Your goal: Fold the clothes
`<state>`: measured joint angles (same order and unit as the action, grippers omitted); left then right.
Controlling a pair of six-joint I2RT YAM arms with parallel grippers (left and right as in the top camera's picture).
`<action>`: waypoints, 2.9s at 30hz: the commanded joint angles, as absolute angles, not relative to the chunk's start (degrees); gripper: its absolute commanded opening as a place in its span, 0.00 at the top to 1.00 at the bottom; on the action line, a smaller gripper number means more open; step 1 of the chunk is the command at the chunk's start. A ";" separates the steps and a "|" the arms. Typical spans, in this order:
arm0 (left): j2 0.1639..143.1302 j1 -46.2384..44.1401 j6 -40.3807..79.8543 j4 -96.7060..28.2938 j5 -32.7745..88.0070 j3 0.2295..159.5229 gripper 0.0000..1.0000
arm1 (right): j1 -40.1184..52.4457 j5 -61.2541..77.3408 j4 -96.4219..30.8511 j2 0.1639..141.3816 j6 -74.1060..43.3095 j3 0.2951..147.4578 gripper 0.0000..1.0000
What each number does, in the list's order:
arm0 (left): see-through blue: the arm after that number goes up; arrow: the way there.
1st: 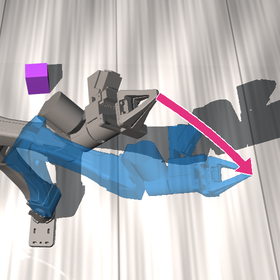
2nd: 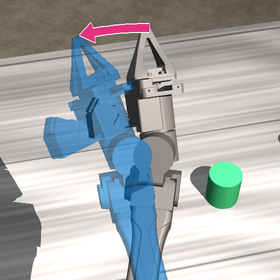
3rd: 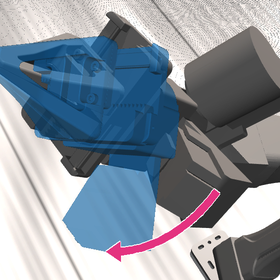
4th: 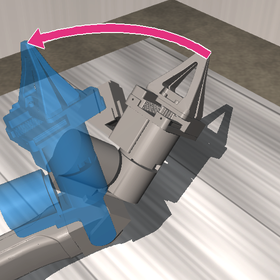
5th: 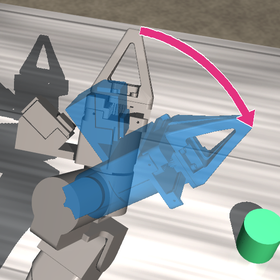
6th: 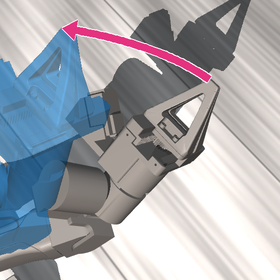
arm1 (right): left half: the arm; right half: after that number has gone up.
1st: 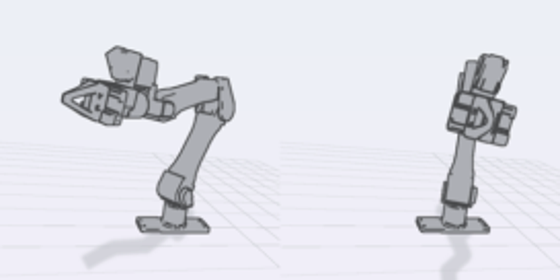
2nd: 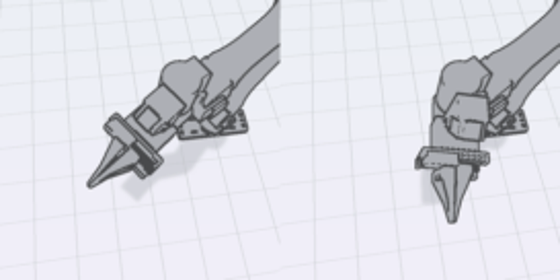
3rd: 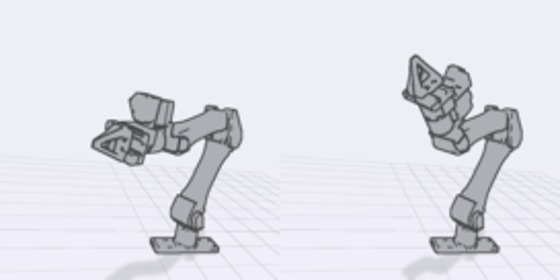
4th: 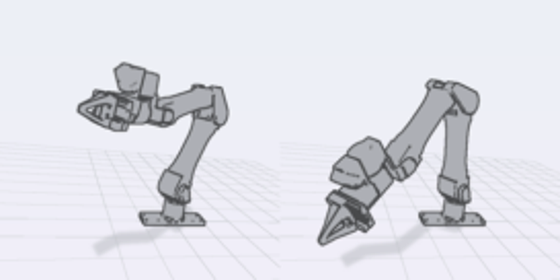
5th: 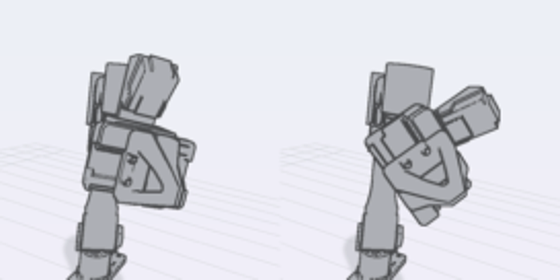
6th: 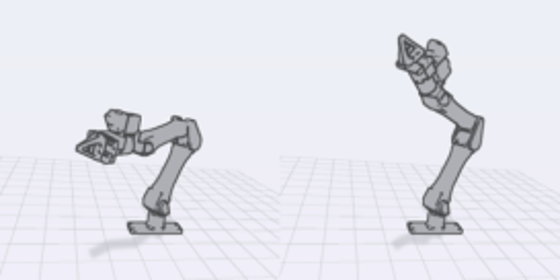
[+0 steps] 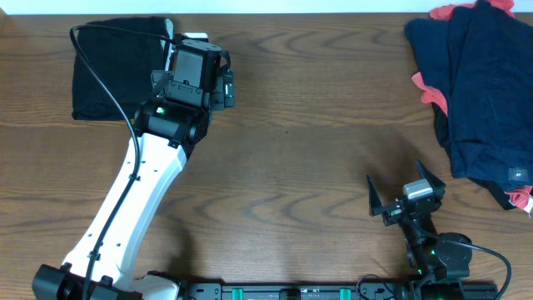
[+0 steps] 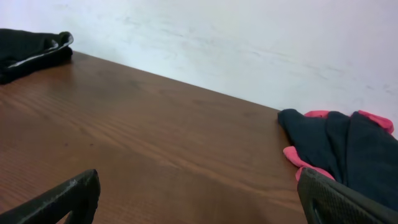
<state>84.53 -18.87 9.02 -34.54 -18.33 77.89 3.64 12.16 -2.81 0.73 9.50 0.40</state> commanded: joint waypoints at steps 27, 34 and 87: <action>84.05 -18.74 9.34 -36.36 -18.72 77.56 0.02 | 4.16 12.03 -3.14 0.38 9.93 0.32 0.01; 78.04 -18.90 11.29 -30.81 -18.46 69.91 0.02 | 4.16 12.03 -3.14 0.38 9.93 0.32 0.01; 1.41 -1.89 7.51 3.51 -2.17 3.86 0.02 | 4.16 12.03 -3.14 0.38 9.93 0.32 0.01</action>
